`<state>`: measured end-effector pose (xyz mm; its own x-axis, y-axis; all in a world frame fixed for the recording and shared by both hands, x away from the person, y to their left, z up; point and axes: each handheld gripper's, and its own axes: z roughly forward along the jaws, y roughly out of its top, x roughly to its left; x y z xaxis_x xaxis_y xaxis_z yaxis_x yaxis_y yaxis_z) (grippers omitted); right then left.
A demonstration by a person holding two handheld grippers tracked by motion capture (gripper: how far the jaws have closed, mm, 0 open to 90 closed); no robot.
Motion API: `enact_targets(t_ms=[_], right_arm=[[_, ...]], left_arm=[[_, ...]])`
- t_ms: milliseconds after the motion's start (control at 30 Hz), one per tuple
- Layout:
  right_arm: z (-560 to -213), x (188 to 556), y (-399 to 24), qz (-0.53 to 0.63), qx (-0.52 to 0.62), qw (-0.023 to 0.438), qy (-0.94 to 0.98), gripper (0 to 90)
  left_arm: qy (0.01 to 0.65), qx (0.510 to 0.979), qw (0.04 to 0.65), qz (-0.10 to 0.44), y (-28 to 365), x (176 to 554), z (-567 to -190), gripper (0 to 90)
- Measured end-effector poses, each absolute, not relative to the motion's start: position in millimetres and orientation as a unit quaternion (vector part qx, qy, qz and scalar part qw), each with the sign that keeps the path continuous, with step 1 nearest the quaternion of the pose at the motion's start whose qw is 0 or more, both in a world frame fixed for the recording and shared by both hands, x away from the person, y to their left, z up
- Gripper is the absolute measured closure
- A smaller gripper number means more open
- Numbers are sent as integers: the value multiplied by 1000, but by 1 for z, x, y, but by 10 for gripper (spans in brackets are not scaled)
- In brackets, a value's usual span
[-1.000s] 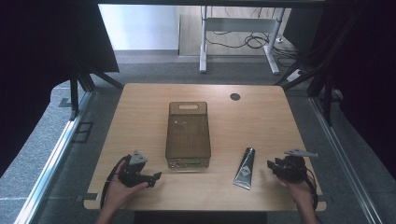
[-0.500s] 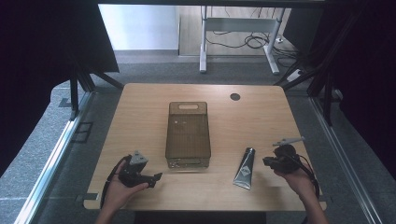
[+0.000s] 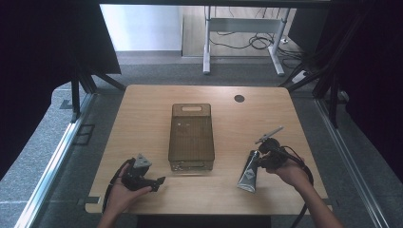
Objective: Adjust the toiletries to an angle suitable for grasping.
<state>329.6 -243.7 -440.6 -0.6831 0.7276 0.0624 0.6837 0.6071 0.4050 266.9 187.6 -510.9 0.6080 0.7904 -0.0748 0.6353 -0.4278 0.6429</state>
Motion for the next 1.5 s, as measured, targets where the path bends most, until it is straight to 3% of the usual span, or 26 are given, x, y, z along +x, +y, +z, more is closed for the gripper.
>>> enact_targets(t_ms=[667, 1500], right_arm=[[-477, 334, -182, 141, 344, -6, 928, 897], [-495, 328, -195, 132, 357, -18, 925, 898]], left_arm=[[431, 833, 325, 122, 194, 268, -510, 209], [431, 833, 324, 125, 195, 268, -509, 209]])
